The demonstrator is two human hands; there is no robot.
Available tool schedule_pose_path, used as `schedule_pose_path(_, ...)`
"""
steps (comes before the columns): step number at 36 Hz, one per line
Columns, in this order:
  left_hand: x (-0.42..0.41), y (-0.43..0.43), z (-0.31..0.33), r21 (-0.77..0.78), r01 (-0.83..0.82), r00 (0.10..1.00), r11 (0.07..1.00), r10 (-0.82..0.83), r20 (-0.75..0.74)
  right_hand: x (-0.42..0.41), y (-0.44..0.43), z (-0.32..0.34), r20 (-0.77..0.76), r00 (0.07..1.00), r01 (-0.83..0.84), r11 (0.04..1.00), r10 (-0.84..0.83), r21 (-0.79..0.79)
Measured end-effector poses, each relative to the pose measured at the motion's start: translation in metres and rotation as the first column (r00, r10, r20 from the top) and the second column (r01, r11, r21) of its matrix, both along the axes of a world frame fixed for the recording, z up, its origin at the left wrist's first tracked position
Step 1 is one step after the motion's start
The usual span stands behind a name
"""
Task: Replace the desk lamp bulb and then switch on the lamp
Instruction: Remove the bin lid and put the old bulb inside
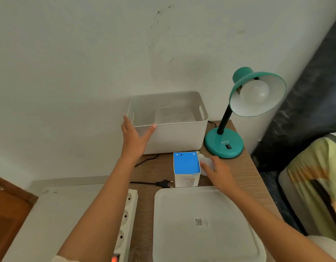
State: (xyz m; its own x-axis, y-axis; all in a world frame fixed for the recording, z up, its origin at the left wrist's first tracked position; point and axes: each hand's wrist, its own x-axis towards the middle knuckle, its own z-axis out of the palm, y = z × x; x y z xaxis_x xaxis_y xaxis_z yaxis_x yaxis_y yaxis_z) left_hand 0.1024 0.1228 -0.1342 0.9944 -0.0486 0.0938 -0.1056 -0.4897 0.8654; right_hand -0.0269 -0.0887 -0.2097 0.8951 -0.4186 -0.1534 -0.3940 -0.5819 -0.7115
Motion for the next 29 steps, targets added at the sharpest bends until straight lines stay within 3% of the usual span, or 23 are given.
schedule_pose_path(4, 0.0, 0.001, -0.002, -0.023, -0.002, 1.0, 1.0, 0.002, 0.006, -0.003, -0.002, 0.009, 0.052, 0.998, 0.041, 0.999, -0.041, 0.013)
schedule_pose_path(8, 0.0, 0.001, 0.003, -0.023, 0.0, 1.0, 1.0, 0.0, -0.004, -0.024, 0.0, 0.033, 0.231, 0.972, 0.057, 0.996, -0.04, -0.07)
schedule_pose_path(11, 0.0, 0.005, 0.005, -0.024, 0.004, 1.0, 1.0, -0.005, -0.005, -0.032, 0.005, 0.066, 0.415, 0.91, 0.057, 0.993, -0.009, -0.105)
schedule_pose_path(15, 0.003, 0.009, 0.007, -0.043, 0.016, 1.0, 0.999, -0.016, -0.014, -0.005, 0.008, 0.11, 0.496, 0.863, -0.007, 0.984, 0.095, -0.178)
schedule_pose_path(20, 0.013, 0.013, 0.004, -0.086, 0.018, 1.0, 0.996, -0.02, -0.023, 0.071, 0.008, 0.137, 0.432, 0.881, -0.108, 0.972, 0.192, -0.21)
schedule_pose_path(29, 0.023, 0.016, -0.006, -0.158, 0.032, 0.999, 0.987, -0.035, -0.018, 0.174, 0.006, 0.127, 0.056, 0.924, -0.351, 0.897, 0.379, -0.27)
